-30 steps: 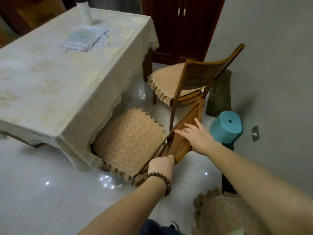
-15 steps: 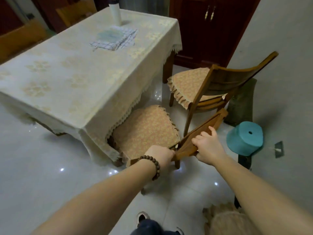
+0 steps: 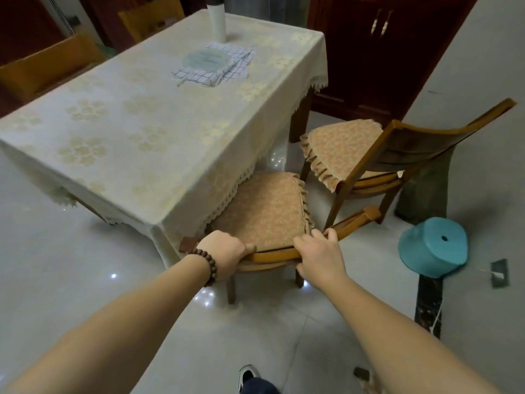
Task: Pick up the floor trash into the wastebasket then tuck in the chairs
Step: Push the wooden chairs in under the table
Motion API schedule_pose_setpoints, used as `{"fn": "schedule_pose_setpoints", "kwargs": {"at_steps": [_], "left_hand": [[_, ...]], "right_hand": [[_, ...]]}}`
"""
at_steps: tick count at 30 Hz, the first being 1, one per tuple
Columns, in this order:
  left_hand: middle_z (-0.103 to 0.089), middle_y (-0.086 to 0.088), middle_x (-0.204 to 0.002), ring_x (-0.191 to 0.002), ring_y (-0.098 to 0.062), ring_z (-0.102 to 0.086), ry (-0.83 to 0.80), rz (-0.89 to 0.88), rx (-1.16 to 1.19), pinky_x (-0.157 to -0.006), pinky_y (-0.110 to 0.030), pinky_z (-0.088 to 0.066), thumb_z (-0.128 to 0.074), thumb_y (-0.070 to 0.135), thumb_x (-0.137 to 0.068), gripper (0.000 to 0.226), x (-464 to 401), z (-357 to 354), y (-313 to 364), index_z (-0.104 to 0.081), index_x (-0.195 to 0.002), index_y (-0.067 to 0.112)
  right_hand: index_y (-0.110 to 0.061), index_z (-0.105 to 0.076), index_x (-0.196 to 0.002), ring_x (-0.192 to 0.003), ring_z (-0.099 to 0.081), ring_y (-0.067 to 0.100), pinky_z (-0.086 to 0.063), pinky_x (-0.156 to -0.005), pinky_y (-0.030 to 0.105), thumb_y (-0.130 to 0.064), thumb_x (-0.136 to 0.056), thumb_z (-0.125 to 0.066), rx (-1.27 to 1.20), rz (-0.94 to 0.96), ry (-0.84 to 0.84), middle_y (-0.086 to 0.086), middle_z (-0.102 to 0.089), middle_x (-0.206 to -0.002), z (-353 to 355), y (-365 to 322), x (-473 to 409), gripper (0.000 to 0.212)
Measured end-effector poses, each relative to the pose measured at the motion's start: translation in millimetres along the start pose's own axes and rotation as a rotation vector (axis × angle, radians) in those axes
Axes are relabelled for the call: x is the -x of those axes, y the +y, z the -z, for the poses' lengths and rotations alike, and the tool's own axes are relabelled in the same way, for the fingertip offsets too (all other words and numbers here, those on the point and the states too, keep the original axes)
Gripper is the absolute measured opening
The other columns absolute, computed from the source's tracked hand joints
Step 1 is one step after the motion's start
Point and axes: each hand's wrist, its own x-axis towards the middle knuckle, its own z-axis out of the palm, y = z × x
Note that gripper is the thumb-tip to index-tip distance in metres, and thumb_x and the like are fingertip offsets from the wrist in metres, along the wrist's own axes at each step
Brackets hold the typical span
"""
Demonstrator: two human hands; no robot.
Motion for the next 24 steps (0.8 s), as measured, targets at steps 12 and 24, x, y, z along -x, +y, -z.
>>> {"fn": "schedule_pose_setpoints", "kwargs": {"at_steps": [12, 24], "left_hand": [[-0.061, -0.004, -0.087, -0.073, -0.026, -0.06, 0.021, 0.117, 0.088, -0.059, -0.035, -0.042, -0.038, 0.014, -0.095, 0.027, -19, 1, 10, -0.039, -0.121, 0.021], [-0.064, -0.003, -0.099, -0.088, -0.027, -0.062, 0.004, 0.4, 0.205, -0.063, -0.033, -0.038, -0.042, 0.016, -0.093, 0.03, -135, 67, 35, -0.042, -0.121, 0.026]], "right_hand": [[-0.029, -0.062, -0.082, -0.083, -0.053, 0.017, -0.038, -0.08, 0.039, -0.036, -0.059, -0.076, 0.049, 0.098, -0.043, -0.011, -0.063, -0.08, -3, 31, -30, 0.028], [-0.023, -0.058, -0.078, -0.077, -0.056, 0.023, -0.045, -0.077, 0.044, -0.026, -0.052, -0.076, 0.029, 0.421, -0.052, -0.004, -0.06, -0.072, 24, 167, -143, 0.031]]}}
